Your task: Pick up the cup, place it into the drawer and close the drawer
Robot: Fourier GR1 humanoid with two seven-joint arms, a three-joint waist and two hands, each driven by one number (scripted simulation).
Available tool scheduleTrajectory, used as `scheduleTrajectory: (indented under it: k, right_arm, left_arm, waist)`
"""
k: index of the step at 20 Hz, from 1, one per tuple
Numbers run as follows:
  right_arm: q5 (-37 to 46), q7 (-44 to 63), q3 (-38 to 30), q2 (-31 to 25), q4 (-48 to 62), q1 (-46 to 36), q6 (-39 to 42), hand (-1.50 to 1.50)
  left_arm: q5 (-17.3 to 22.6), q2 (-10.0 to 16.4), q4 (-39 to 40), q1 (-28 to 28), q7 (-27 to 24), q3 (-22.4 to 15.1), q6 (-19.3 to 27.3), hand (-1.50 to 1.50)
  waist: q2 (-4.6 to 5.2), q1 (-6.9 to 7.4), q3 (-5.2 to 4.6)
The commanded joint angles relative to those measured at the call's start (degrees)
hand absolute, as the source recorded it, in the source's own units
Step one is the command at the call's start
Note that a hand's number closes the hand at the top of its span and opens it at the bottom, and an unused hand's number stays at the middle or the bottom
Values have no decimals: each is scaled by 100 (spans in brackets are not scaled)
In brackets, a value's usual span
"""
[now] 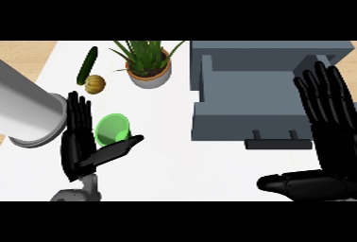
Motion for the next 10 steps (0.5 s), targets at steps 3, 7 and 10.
scheduleTrajectory:
  k: [3, 7, 10]
  right_arm:
    - [-99, -207, -54, -1, 187, 53, 147, -150]
    - [220, 194, 338, 237, -88, -99, -217, -150]
    - [110, 191, 243, 97, -367, 268, -1, -150]
  left_arm:
    - [180, -43, 705, 133, -671, 170, -129, -150]
    - [413, 76, 1172, -53, -743, 575, -555, -150]
    - [422, -43, 1216, 317, -1212, 453, -598, -150]
  waist:
    - [0, -2, 0]
    - [-2, 0, -1]
    - [-4, -4, 0]
